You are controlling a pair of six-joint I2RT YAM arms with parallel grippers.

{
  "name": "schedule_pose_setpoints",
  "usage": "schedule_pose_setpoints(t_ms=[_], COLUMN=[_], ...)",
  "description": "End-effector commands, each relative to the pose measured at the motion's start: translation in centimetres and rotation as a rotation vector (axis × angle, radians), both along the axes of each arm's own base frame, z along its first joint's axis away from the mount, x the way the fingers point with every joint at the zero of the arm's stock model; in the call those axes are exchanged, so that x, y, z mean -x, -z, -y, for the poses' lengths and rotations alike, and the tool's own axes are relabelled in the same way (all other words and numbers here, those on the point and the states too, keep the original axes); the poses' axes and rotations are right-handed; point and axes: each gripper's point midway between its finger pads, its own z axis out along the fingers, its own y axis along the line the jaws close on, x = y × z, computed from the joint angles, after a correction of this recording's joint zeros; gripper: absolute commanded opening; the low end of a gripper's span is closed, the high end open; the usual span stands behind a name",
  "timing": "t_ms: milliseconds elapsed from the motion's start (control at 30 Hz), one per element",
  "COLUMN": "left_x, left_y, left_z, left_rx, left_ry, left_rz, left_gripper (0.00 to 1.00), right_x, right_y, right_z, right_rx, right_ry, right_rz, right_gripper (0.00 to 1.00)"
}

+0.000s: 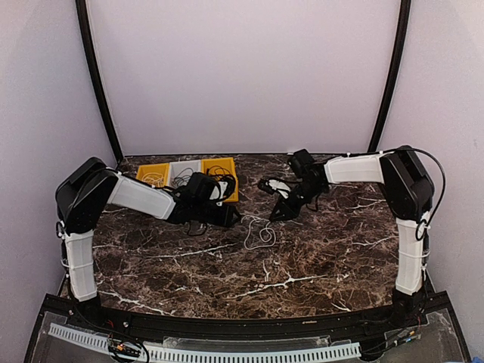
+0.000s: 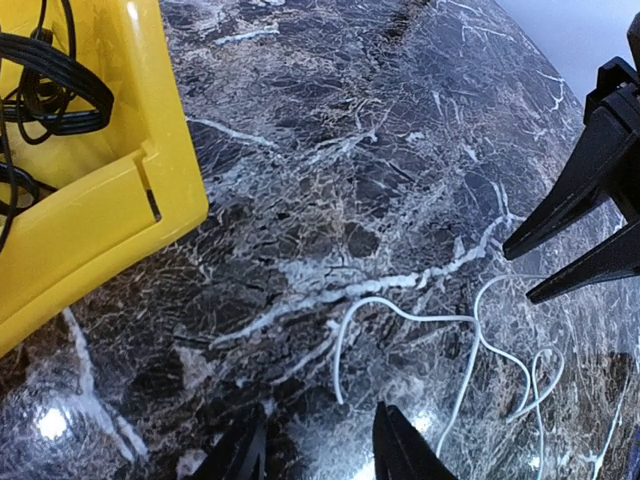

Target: Untangle the cables

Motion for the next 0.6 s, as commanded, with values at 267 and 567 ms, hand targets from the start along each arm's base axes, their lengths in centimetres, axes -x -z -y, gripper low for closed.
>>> schedule_pose_setpoints(t_ms=[267,567], left_x=[-1.0,-0.2], left_y=[1.7,4.9], left_z=[2.7,3.4], left_rx=[0.036,-0.052], left_ry=[0.023,0.064], left_rz=[-0.005,-0.032], left_gripper=[0.29,0.00], right_x=[-0.4,-0.4], right_y=[0.5,0.3], right_z=[-0.6,-0.5], right_rx=[-0.009,-0.003], right_ry=[0.008,0.015], right_rz=[-0.022,-0.019], right_gripper=[0.12,0.06])
